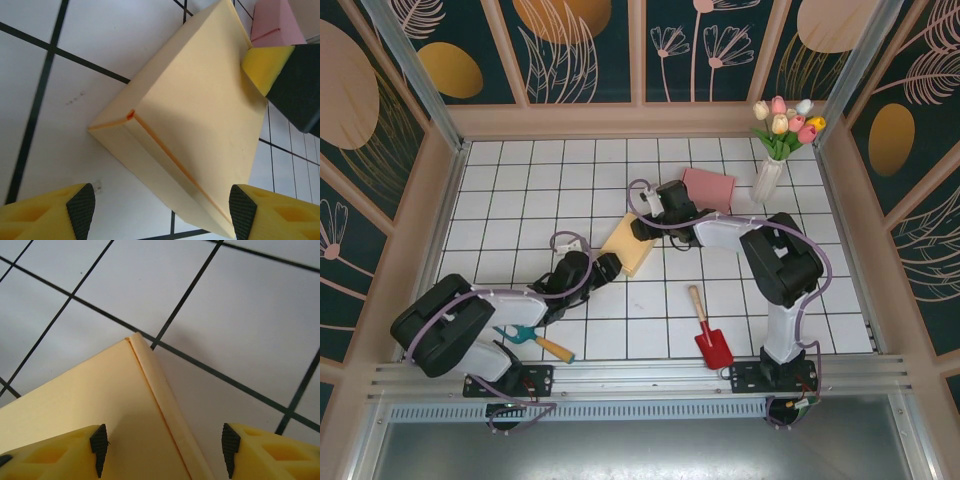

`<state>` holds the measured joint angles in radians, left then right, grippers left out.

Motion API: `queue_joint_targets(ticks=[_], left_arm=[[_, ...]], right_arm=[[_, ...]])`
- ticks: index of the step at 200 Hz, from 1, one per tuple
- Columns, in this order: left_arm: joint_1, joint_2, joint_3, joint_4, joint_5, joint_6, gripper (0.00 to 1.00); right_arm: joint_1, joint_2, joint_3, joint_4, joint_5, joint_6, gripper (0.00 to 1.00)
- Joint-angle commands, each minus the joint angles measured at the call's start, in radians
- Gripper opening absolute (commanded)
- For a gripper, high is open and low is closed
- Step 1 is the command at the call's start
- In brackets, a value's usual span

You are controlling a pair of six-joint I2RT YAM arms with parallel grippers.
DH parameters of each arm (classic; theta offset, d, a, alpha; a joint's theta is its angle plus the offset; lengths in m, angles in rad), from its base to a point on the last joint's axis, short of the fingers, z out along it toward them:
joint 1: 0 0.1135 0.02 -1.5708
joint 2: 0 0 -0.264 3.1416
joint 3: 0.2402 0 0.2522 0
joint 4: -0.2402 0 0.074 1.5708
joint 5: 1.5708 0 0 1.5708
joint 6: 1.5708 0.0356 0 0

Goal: Fold the paper box

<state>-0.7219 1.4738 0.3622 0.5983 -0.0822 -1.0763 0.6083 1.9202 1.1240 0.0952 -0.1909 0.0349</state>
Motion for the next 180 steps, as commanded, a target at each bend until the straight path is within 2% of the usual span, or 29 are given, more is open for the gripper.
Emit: queue_joint_targets(ticks=[1, 44, 108, 131, 180], left_arm=[[-0.006, 0.051, 0.052, 0.073, 0.02, -0.024, 0.74], [0.002, 0.147, 0.218, 0.009, -0.003, 0.044, 0.75], [0.102, 0.209, 0.457, -0.114, 0.024, 0.153, 0.77], [0.141, 0.233, 0.55, -0.162, 0.02, 0.241, 0.77], [0.192, 0.463, 0.863, -0.367, -0.054, 0.377, 0.77]], right_arm=[[-0.005, 0.027, 0.014, -0.016, -0.089, 0.007, 0.65], [-0.008, -0.018, -0.037, 0.023, -0.112, 0.078, 0.59], [-0.011, -0.159, -0.083, 0.135, -0.132, 0.216, 0.59], [-0.01, -0.139, -0.06, 0.183, -0.113, 0.242, 0.59], [-0.01, 0.007, 0.082, 0.185, -0.073, 0.293, 0.59]])
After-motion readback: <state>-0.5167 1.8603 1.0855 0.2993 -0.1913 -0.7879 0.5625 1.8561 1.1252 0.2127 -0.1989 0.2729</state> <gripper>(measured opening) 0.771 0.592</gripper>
